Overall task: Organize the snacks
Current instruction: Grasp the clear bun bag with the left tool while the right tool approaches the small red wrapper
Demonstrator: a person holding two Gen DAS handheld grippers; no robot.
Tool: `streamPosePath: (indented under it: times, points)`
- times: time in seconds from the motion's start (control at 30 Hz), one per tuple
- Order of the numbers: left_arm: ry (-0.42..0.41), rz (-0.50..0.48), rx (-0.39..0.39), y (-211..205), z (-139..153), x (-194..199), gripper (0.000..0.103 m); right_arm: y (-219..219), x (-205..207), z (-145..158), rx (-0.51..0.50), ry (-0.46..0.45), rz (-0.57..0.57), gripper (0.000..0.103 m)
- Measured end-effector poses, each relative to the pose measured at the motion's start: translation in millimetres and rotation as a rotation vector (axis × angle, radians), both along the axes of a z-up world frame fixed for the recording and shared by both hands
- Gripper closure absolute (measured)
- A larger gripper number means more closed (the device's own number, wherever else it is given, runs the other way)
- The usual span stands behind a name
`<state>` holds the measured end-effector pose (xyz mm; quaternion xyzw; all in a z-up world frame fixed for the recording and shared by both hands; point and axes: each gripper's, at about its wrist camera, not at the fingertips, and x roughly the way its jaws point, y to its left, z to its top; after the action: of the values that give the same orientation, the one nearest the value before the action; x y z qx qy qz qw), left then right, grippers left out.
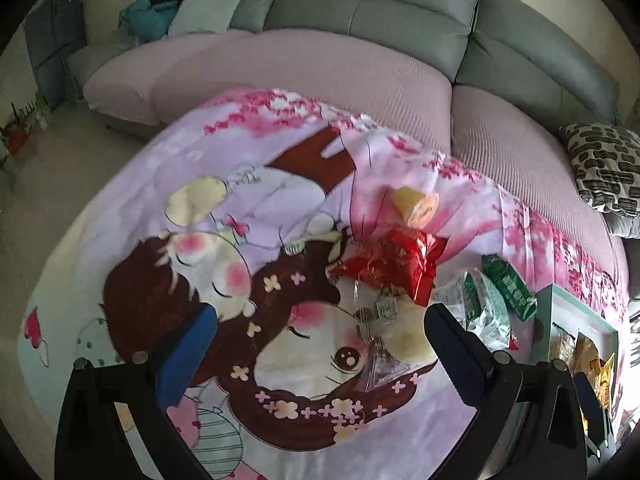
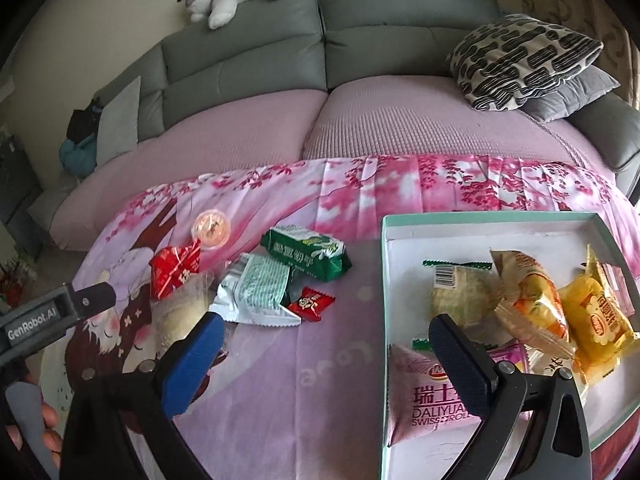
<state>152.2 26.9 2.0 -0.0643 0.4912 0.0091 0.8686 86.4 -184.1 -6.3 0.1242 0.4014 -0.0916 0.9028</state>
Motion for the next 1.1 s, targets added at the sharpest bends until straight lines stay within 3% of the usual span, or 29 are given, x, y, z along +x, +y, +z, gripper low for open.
streamPosePath:
  times: [0.27,0.43,0.57,0.77,0.9,1.1]
  points:
    - [0.038,-0.082,-0.089,-20.5,-16.4,8.4,0.000,4.5,2.8,-12.0,0.020,0.027,0.022,0.000]
    - [-0.003,-0.089,-0.182,-30.8,-19.2,12.6,0.000,7.8,6.1,-18.3,0.006,0.031,0.039,0.000]
    - [0.009,-0.116,-0.155,-40.2,-24.9,16.5,0.000,7.2,8.3,-21.6,0.023,0.025,0.047,0.000]
    - [0.115,-0.097,-0.172,-38.4,-47.7,25.5,0.000,12.6,15.2,-26.7,0.000,0.018,0.072,0.001]
    - [0.131,-0.063,-0.189,-30.8,-52.7,27.3,0.000,13.0,17.3,-28.5,-0.031,0.015,0.062,0.007]
    - [0.130,-0.033,-0.179,-26.0,-51.8,25.8,0.001,2.8,14.5,-23.1,-0.031,-0.011,0.024,0.028]
